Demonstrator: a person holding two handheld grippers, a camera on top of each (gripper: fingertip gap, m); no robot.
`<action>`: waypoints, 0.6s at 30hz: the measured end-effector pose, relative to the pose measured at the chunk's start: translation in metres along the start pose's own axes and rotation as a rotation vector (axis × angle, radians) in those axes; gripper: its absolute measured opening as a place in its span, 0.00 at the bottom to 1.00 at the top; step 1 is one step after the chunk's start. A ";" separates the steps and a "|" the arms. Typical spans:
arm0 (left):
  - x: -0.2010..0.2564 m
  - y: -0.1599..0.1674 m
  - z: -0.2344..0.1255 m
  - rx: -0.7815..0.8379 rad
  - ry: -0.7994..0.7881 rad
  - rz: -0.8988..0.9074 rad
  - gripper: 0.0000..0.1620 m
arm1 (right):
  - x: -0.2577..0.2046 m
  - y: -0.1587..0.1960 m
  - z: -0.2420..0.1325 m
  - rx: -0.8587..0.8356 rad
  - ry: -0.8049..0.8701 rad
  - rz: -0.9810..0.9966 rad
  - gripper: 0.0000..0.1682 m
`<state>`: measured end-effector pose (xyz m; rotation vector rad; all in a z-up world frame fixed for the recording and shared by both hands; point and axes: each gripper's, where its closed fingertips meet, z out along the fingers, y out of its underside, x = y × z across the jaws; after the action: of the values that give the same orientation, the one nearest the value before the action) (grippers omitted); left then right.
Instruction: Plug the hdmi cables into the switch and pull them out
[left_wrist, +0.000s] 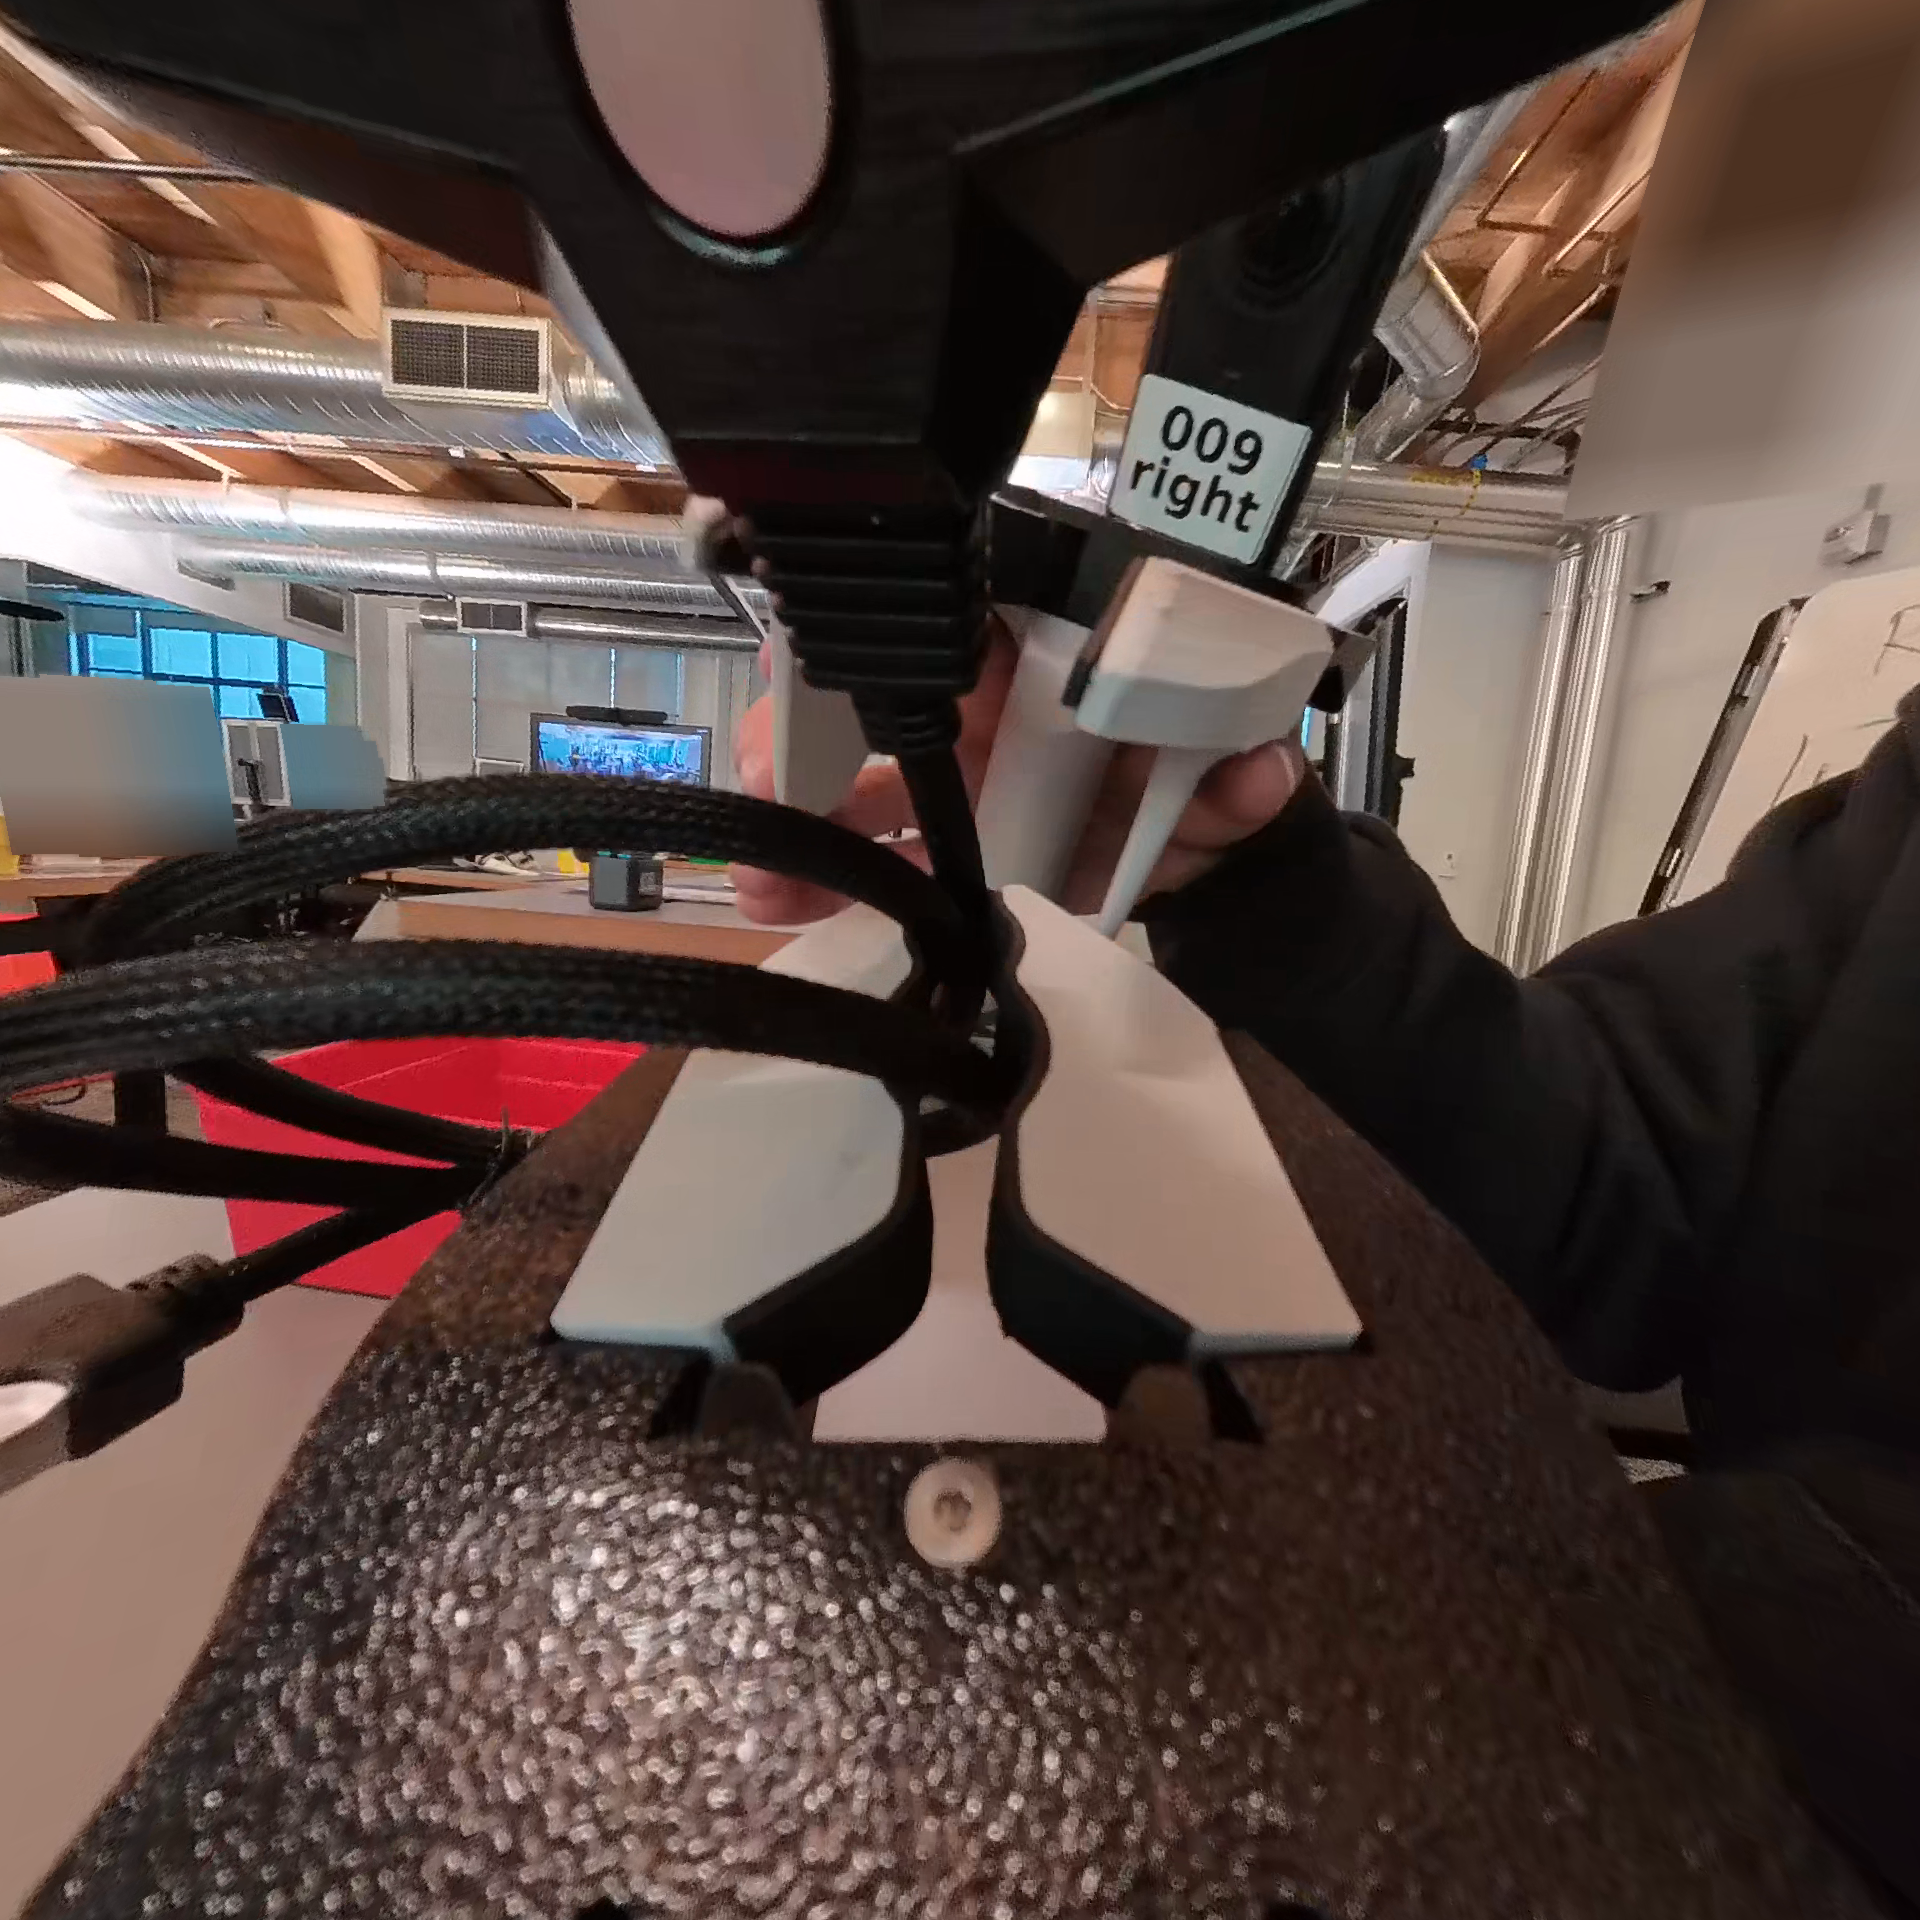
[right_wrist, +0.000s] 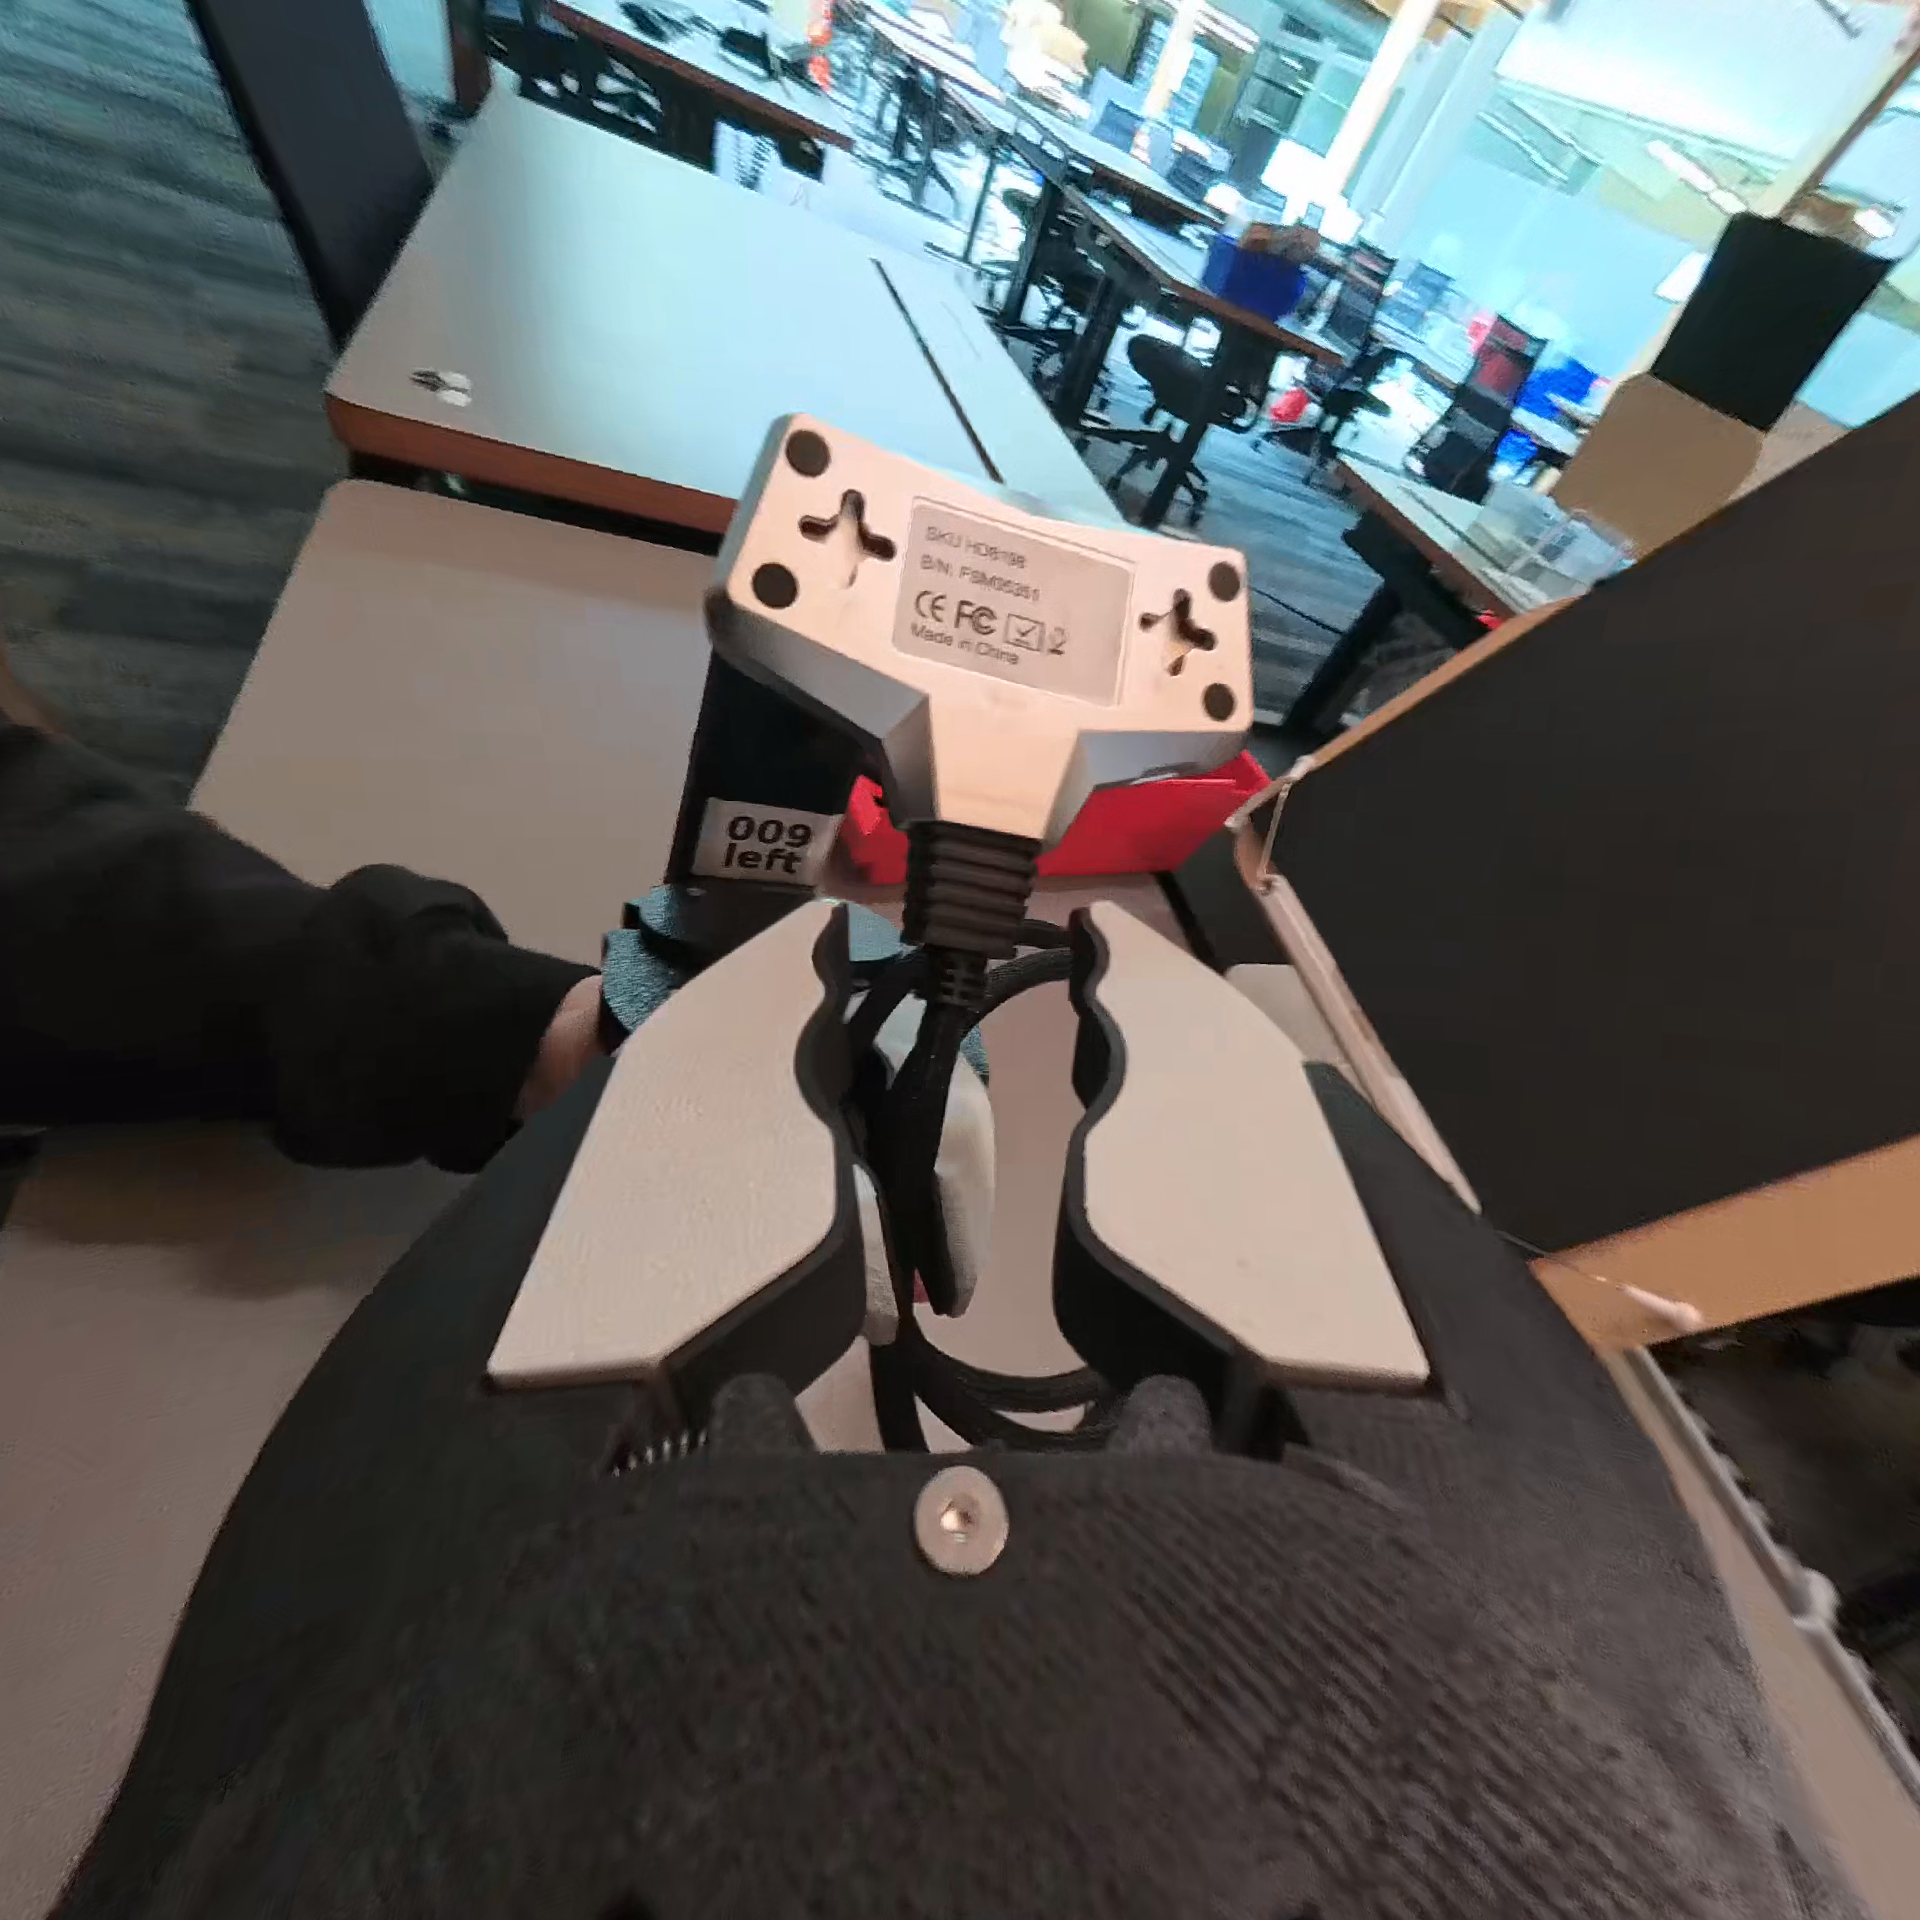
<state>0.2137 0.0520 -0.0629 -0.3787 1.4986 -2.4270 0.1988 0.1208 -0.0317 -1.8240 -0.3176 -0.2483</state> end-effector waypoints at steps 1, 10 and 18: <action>0.001 0.003 0.002 -0.007 0.000 -0.001 0.04 | -0.003 0.004 -0.002 0.006 -0.025 0.012 0.22; 0.000 0.037 0.008 -0.231 -0.091 0.166 0.04 | -0.012 0.022 -0.030 0.194 -0.067 -0.049 0.13; 0.009 0.046 0.017 -0.289 -0.075 0.235 0.04 | -0.015 0.021 -0.042 0.271 -0.055 -0.054 0.20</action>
<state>0.2157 0.0146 -0.0962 -0.3246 1.7565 -2.0016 0.1914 0.0736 -0.0444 -1.5580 -0.4191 -0.1827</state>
